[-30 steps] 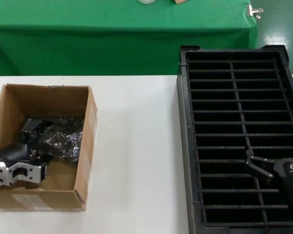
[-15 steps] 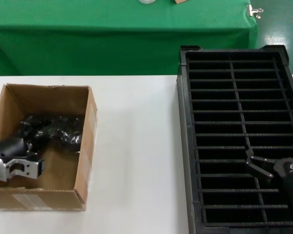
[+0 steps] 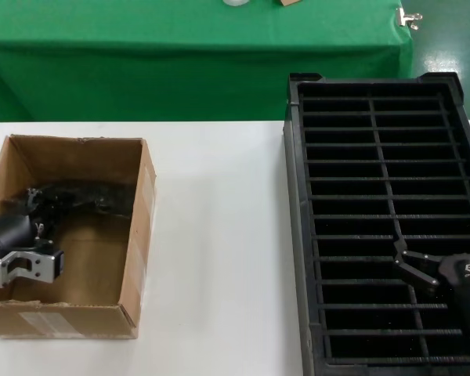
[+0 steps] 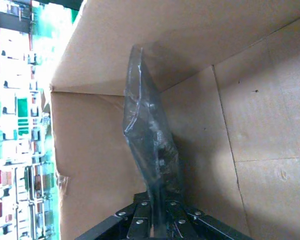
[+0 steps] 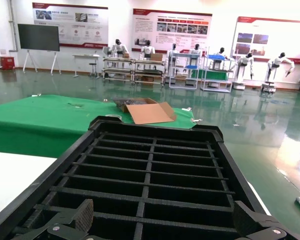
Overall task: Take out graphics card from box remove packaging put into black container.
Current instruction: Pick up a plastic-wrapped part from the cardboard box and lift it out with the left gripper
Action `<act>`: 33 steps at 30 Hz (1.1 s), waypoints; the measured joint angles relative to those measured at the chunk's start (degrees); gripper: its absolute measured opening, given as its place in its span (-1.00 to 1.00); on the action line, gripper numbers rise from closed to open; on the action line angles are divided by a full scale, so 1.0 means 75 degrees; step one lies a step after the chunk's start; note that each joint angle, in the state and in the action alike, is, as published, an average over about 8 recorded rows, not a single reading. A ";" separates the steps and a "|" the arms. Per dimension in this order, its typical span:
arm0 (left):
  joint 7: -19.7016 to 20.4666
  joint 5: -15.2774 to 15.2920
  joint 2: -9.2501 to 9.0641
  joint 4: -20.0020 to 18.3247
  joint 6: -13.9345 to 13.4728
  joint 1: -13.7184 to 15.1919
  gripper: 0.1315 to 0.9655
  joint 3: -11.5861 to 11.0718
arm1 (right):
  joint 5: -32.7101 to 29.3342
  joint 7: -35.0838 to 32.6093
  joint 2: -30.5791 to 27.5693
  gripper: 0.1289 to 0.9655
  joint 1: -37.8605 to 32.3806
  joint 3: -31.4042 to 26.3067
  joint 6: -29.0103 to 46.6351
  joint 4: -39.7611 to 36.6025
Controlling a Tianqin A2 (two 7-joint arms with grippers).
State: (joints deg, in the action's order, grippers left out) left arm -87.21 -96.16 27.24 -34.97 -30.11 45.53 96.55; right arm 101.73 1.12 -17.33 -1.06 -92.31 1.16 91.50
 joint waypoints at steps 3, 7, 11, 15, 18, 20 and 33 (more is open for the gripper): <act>0.0266 0.0055 0.0081 -0.0336 0.0055 -0.0167 -0.88 0.0039 | 0.0000 0.0000 0.0000 1.00 0.0000 0.0000 0.0000 0.0000; 0.0818 0.0186 0.0250 -0.1032 0.0181 -0.0492 -0.94 0.0117 | 0.0000 0.0000 0.0000 1.00 0.0000 0.0000 0.0000 0.0000; 0.1666 0.0437 0.0558 -0.2079 0.0370 -0.0957 -0.96 0.0227 | 0.0000 0.0000 0.0000 1.00 0.0000 0.0000 0.0000 0.0000; 0.2554 0.0730 0.0951 -0.3225 0.0567 -0.1473 -0.98 0.0282 | 0.0000 0.0000 0.0000 1.00 0.0000 0.0000 0.0000 0.0000; 0.3200 0.0952 0.1277 -0.4114 0.0749 -0.1891 -0.98 0.0228 | 0.0000 0.0000 0.0000 1.00 0.0000 0.0000 0.0000 0.0000; 0.3621 0.1100 0.1501 -0.4722 0.0887 -0.2190 -0.98 0.0143 | 0.0000 0.0000 0.0000 1.00 0.0000 0.0000 0.0000 0.0000; 0.6084 0.1443 0.2680 -0.8403 0.1537 -0.4433 -0.98 -0.1082 | 0.0000 0.0000 0.0000 1.00 0.0000 0.0000 0.0000 0.0000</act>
State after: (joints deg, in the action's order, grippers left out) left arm -41.58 -85.33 47.34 -97.99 -18.58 12.28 88.43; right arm 101.73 1.12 -17.33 -1.06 -92.31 1.16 91.50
